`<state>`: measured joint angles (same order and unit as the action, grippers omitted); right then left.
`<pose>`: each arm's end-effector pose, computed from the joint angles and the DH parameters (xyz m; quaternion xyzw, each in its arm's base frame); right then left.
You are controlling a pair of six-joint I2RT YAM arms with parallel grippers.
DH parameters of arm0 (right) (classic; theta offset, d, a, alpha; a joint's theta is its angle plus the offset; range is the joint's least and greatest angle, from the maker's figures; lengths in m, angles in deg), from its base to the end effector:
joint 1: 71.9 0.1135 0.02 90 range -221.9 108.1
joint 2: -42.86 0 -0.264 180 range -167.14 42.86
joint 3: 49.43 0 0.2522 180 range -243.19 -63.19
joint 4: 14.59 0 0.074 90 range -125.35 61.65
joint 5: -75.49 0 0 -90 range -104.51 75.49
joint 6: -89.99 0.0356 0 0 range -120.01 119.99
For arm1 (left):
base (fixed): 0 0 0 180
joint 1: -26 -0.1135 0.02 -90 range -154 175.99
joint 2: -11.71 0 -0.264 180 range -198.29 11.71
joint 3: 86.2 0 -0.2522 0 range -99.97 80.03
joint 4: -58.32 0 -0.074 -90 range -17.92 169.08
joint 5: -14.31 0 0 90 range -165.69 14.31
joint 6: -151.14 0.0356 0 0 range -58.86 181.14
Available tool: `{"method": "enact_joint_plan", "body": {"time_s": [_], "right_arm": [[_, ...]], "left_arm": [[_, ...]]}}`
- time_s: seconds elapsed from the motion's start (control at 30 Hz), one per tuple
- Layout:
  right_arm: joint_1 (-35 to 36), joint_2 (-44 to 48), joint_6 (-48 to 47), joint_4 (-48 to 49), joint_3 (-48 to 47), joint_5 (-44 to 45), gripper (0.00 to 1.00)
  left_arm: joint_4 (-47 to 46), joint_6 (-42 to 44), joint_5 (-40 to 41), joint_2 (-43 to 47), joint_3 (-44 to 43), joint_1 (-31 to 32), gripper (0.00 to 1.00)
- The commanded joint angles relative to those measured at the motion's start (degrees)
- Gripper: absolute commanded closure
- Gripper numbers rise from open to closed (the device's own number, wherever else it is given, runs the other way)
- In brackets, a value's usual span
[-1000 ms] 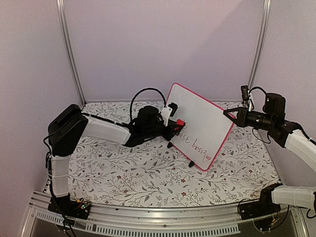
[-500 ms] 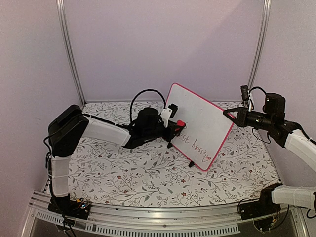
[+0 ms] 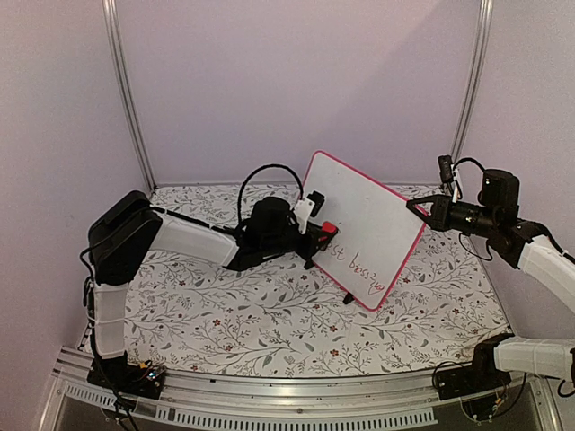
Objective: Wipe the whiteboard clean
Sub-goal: Erase the center of the whiteboard.
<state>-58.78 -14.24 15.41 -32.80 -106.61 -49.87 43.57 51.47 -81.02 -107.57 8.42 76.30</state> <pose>0.2161 0.0715 0.3035 -0.1627 0.7749 0.3761 0.4813 0.2925 -0.3574 0.1672 0.3079 0.7540 -0.3222 0.4826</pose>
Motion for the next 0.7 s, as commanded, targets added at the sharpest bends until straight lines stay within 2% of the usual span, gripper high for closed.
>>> {"method": "enact_joint_plan", "body": {"time_s": [0.0, 0.27, 0.67], "right_arm": [[1.5, -0.6, -1.4, -4.7, 1.7, -5.0, 1.00], [1.5, -0.5, -1.4, -4.8, 1.8, -5.0, 1.00], [1.4, -0.4, -1.3, -4.6, 1.8, -5.0, 1.00]], "left_arm": [[-0.7, 0.4, -1.1, -0.6, -4.0, 1.0, 1.00], [0.1, 0.5, -1.5, -0.8, -4.7, 1.4, 1.00], [-0.8, -1.8, 0.5, -2.4, 1.9, 2.2, 1.00]]}}
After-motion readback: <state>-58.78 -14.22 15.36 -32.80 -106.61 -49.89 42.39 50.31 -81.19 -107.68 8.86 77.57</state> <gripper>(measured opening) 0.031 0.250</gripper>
